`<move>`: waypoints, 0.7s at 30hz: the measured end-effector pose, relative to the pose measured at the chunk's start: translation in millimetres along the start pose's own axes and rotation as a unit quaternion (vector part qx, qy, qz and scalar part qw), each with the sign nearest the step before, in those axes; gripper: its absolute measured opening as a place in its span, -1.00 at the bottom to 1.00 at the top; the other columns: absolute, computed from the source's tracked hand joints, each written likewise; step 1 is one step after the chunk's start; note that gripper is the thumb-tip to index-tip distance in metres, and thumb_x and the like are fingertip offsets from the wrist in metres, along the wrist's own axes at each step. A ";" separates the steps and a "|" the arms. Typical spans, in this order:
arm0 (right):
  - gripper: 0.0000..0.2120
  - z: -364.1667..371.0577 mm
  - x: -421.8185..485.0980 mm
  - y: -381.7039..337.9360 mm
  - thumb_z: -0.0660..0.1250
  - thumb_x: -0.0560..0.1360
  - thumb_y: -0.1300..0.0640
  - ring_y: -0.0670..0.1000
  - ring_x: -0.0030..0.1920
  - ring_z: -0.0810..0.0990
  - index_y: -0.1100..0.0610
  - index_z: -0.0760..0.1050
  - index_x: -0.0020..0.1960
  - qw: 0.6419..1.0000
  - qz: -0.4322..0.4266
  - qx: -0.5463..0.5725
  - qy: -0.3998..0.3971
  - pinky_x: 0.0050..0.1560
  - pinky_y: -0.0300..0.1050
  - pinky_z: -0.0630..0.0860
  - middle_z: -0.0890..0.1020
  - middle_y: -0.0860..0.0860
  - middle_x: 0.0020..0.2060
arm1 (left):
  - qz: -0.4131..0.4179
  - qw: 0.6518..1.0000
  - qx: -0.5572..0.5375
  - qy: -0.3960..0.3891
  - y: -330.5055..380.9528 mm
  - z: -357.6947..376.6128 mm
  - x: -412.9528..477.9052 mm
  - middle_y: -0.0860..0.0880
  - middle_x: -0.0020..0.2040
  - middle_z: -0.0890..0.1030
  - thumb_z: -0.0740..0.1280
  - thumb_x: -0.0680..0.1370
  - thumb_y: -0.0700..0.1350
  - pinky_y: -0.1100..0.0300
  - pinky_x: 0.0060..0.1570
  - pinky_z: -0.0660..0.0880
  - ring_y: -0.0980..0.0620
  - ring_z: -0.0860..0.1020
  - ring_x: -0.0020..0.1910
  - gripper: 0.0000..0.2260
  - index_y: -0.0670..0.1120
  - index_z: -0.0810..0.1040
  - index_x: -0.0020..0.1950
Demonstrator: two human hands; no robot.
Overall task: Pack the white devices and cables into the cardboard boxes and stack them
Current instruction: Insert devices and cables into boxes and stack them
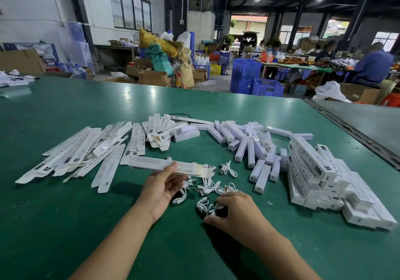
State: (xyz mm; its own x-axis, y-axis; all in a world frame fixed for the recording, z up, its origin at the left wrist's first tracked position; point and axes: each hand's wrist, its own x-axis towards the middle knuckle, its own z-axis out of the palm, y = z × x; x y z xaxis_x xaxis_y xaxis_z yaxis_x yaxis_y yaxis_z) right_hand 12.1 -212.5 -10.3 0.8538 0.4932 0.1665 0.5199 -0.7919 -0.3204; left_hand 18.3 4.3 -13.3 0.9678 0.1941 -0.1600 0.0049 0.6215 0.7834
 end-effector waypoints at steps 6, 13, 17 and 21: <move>-0.58 0.4 -2.7 0.0 0.34 0.53 -0.15 0.00 0.25 0.42 -0.09 0.45 0.36 0.999 -0.034 0.009 0.020 0.24 -0.15 0.34 0.58 -0.07 0.18 | -0.004 1.000 0.003 0.000 -1.7 -3.0 2.1 -0.22 -0.20 0.71 0.48 0.37 -0.12 0.21 -0.36 0.61 -0.02 0.70 -0.28 -0.83 -0.20 0.66 -0.15; -0.70 6.3 -1.0 -1.4 0.21 0.64 -0.01 0.07 0.25 0.44 -0.10 0.53 0.33 0.995 -0.101 -0.010 0.020 0.27 -0.16 0.34 0.50 0.02 0.27 | -0.004 1.000 0.000 0.002 -1.3 -1.4 -0.6 -0.21 -0.21 0.70 0.48 0.37 -0.12 0.22 -0.36 0.61 -0.02 0.69 -0.29 -0.83 -0.20 0.66 -0.13; -0.68 2.0 1.2 -3.3 0.28 0.56 -0.17 0.04 0.13 0.49 -0.01 0.66 0.14 0.995 -0.100 0.013 0.021 0.26 -0.13 0.35 0.62 0.01 0.09 | -0.005 1.000 -0.001 0.006 -0.9 -0.7 -2.5 -0.20 -0.23 0.70 0.48 0.36 -0.12 0.21 -0.37 0.61 -0.02 0.69 -0.30 -0.78 -0.22 0.63 -0.08; -0.70 -0.2 3.3 -1.8 0.36 0.52 -0.14 0.04 0.23 0.49 0.03 0.68 0.10 0.997 -0.063 0.034 0.024 0.25 -0.26 0.27 0.65 0.01 0.13 | -0.007 1.000 -0.003 0.006 0.6 -0.5 -3.7 -0.20 -0.22 0.70 0.48 0.36 -0.12 0.21 -0.37 0.61 -0.01 0.69 -0.29 -0.76 -0.22 0.62 -0.06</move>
State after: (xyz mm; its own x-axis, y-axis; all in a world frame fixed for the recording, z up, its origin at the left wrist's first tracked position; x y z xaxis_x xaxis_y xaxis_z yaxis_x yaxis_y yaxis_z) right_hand 14.0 -209.5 -9.0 0.7828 0.5680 0.2541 0.6218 -0.6974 -0.3563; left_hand 14.6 4.4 -12.6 0.9648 0.1937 -0.1776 0.0167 0.6290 0.7772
